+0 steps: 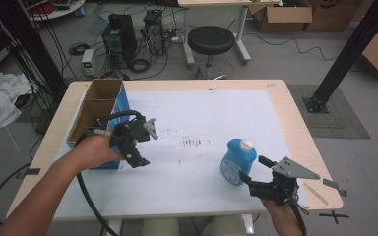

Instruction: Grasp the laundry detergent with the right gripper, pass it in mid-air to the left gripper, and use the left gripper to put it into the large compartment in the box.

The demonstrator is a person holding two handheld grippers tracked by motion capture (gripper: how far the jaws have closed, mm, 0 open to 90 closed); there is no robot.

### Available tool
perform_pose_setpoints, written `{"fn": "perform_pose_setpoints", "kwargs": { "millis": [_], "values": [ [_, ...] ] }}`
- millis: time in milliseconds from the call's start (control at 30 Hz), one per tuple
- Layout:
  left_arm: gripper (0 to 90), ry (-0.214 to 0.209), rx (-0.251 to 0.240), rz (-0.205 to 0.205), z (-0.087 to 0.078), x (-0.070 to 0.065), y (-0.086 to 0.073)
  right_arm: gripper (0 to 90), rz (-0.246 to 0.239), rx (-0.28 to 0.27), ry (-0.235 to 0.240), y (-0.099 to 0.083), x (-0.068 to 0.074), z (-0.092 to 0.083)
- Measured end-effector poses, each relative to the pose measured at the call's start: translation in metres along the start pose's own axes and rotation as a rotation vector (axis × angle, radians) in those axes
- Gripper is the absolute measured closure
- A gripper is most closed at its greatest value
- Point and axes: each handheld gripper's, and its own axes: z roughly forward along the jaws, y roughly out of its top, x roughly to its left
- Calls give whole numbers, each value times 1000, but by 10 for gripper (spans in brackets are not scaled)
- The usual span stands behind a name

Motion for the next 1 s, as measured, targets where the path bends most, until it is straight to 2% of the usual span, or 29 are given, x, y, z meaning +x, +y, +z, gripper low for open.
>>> {"fn": "perform_pose_setpoints", "kwargs": {
  "millis": [167,433,767,1000],
  "values": [
    [209,0,0,0,0,0,0,148,12,-5,-4,-1,0,8],
    [209,-1,-2,-1,1,1,-1,149,-4,-2,-8,-1,4,22],
    [209,-1,-2,-5,0,1,-2,149,9,-25,-17,-1,7,36],
    [209,-1,0,-2,1,2,-2,151,14,-38,-30,-2,8,40]
  ]
}}
